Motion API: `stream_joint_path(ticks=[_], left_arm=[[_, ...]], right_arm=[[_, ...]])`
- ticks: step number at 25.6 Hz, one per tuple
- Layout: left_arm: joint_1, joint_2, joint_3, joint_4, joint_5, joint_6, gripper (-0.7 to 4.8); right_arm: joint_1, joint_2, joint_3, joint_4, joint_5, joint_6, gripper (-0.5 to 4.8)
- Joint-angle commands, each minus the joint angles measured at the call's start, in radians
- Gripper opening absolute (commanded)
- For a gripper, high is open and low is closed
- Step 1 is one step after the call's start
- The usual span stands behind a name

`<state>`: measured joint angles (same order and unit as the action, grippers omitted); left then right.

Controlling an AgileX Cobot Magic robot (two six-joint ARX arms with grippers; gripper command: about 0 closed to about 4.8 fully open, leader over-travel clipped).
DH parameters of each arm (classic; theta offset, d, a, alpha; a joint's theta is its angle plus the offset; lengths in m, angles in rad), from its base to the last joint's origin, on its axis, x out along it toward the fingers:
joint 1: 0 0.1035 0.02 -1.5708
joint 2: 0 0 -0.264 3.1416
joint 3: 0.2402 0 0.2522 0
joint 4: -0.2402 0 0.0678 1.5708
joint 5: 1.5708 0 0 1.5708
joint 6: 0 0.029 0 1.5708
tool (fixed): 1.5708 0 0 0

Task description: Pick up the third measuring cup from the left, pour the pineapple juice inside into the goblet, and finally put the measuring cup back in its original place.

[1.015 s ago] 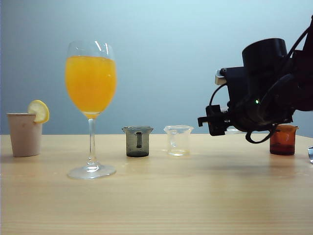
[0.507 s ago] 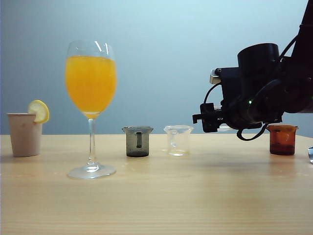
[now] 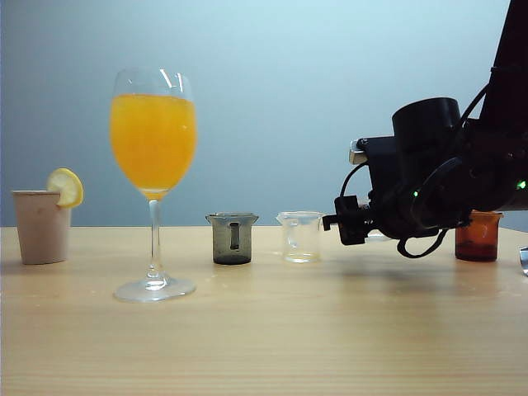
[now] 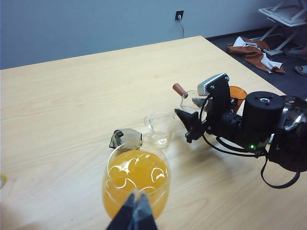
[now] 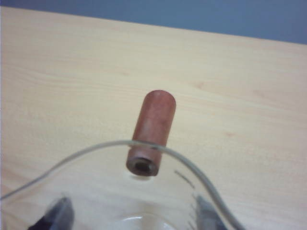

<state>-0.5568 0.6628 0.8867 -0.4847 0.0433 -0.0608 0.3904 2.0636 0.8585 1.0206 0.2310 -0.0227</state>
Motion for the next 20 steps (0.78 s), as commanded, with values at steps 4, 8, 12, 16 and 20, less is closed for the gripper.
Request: stream_joint_path(ticks=[4,8,12,16,20], left_arm=[[0.0,-0.001,0.008,0.014,0.005,0.0,-0.05],[0.0,-0.001,0.008,0.014,0.003,0.0,-0.05],[0.0,-0.001,0.008,0.014,0.003,0.0,-0.05],[0.0,0.0,0.008,0.014,0.003,0.0,-0.05],[0.0,0.0,0.008,0.014,0.003,0.0,-0.05]], right_arm=[[0.0,0.0,0.005,-0.007,-0.002,0.031,1.08],[0.0,0.0,0.005,-0.016,-0.002,0.031,1.08],[0.0,0.0,0.005,-0.037,-0.002,0.031,1.08],[0.0,0.002,0.005,-0.038,-0.002,0.031,1.08],[0.0,0.01,0.005,-0.038,-0.003,0.031,1.1]])
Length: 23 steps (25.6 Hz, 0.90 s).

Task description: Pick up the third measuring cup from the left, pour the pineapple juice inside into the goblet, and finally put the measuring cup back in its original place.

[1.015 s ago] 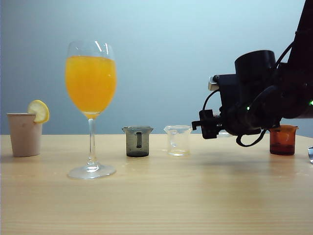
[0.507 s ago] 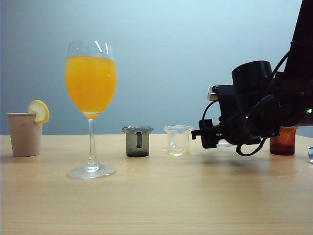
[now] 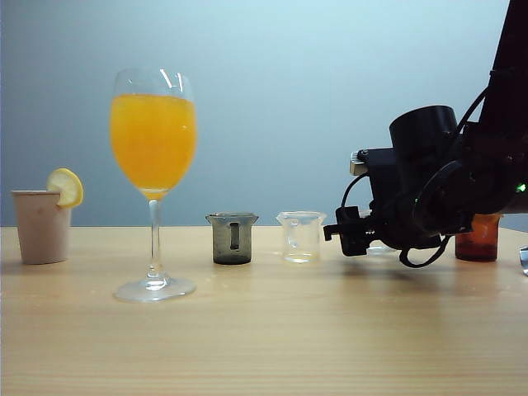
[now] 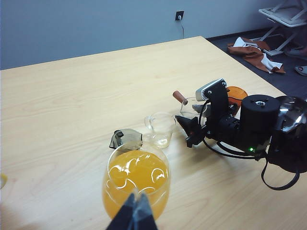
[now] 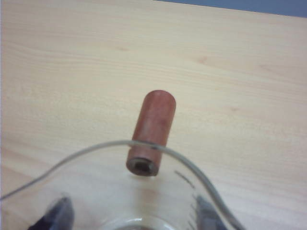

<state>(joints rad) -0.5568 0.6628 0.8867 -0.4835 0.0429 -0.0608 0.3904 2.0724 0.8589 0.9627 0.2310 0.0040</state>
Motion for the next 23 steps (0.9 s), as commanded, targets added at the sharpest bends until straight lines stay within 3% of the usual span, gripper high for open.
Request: stream_joint_path(ticks=[1,3,8,9,10,11,14,16,23], left_arm=[[0.0,0.0,0.008,0.013,0.003,0.0,-0.05],[0.0,0.0,0.008,0.013,0.003,0.0,-0.05],[0.0,0.0,0.008,0.013,0.003,0.0,-0.05],[0.0,0.0,0.008,0.013,0.003,0.0,-0.05],[0.0,-0.001,0.008,0.013,0.003,0.0,-0.05],[0.0,-0.001,0.008,0.013,0.003,0.0,-0.05],[0.0,-0.001,0.008,0.013,0.003,0.0,-0.05],[0.0,-0.001,0.008,0.013,0.003,0.0,-0.05],[0.0,-0.001,0.008,0.013,0.003,0.0,-0.05]], right_arm=[[0.0,0.005,0.005,0.021,-0.006,0.004,1.3],[0.0,0.008,0.005,0.025,-0.005,0.004,1.73],[0.0,0.008,0.005,0.029,-0.006,0.003,1.85],[0.0,0.008,0.005,0.029,-0.006,0.003,2.08],[0.0,0.008,0.005,0.029,-0.006,0.003,2.9],[0.0,0.008,0.005,0.029,-0.006,0.003,3.19],[0.0,0.008,0.005,0.029,-0.006,0.003,3.24],[0.0,0.008,0.005,0.029,-0.006,0.003,3.75],[0.003,0.004,-0.001,0.005,-0.006,0.003,3.79]])
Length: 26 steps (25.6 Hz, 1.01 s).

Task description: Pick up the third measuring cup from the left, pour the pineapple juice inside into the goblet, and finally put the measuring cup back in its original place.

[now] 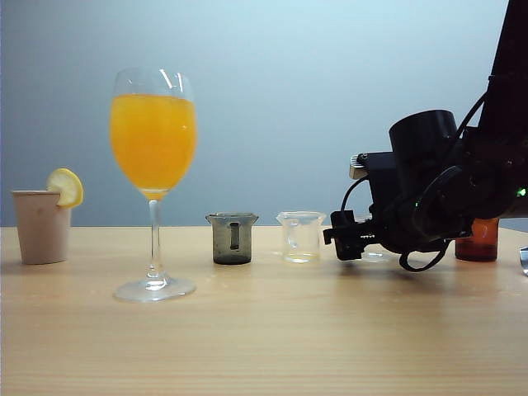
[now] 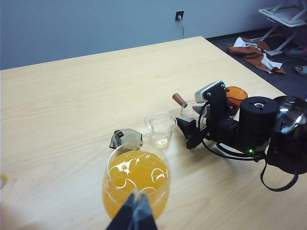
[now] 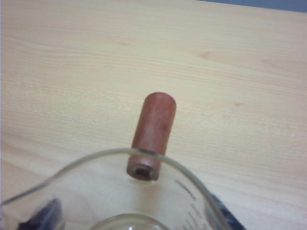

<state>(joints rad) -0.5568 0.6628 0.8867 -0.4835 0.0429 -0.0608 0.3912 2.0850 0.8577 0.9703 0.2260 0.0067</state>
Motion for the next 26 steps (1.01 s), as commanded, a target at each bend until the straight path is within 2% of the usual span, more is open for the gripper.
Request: stream_joint_path(ticks=[1,13,16,18,19,21,22,26], left_arm=[[0.0,-0.001,0.008,0.013,0.003,0.0,-0.05],[0.0,-0.001,0.008,0.013,0.003,0.0,-0.05],[0.0,-0.001,0.008,0.013,0.003,0.0,-0.05],[0.0,-0.001,0.008,0.013,0.003,0.0,-0.05],[0.0,-0.001,0.008,0.013,0.003,0.0,-0.05],[0.0,-0.001,0.008,0.013,0.003,0.0,-0.05],[0.0,-0.001,0.008,0.013,0.003,0.0,-0.05],[0.0,-0.001,0.008,0.013,0.003,0.0,-0.05]], right_arm=[[0.003,-0.011,-0.003,-0.011,-0.001,0.001,3.79],[0.003,-0.151,-0.127,-0.074,0.003,0.001,3.78],[0.003,-0.198,-0.127,-0.142,-0.006,0.002,3.73],[0.003,-0.238,-0.127,-0.202,-0.012,0.017,2.47],[0.003,-0.247,-0.127,-0.219,-0.012,0.025,2.01],[0.003,-0.28,-0.127,-0.278,-0.026,0.042,0.49],[0.003,-0.292,-0.127,-0.3,-0.031,0.045,0.22],[0.003,-0.342,-0.127,-0.387,-0.072,0.046,0.17]])
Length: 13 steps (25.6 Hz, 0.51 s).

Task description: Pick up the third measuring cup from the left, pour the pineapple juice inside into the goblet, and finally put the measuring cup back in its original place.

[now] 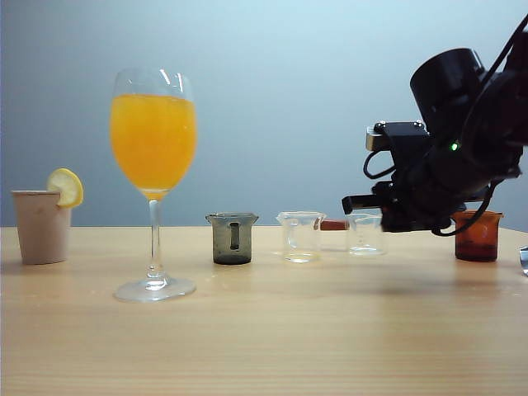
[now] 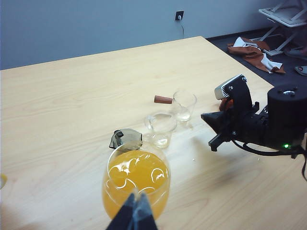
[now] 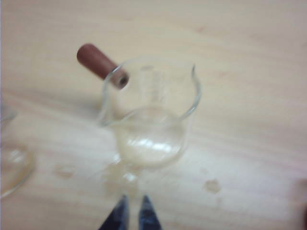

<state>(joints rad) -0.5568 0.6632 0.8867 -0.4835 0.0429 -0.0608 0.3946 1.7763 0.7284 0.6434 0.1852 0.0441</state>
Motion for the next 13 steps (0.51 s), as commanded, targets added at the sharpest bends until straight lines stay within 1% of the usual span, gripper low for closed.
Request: stream_joint_path(ticks=[1,4,7,8,13], left_arm=[[0.0,-0.001,0.008,0.013,0.003,0.0,-0.05],[0.0,-0.001,0.008,0.013,0.003,0.0,-0.05],[0.0,-0.001,0.008,0.012,0.003,0.0,-0.05],[0.0,-0.002,0.008,0.012,0.003,0.0,-0.05],[0.0,-0.002,0.008,0.011,0.006,0.0,-0.05]], right_arm=[[0.0,-0.05,0.002,-0.089,-0.031,0.008,0.17],[0.0,-0.087,0.002,-0.156,-0.032,0.008,-0.01],[0.0,-0.125,0.002,-0.223,-0.036,0.008,-0.01],[0.0,-0.159,0.002,-0.268,-0.039,0.008,-0.01],[0.0,-0.288,0.002,-0.395,-0.082,0.009,-0.01]])
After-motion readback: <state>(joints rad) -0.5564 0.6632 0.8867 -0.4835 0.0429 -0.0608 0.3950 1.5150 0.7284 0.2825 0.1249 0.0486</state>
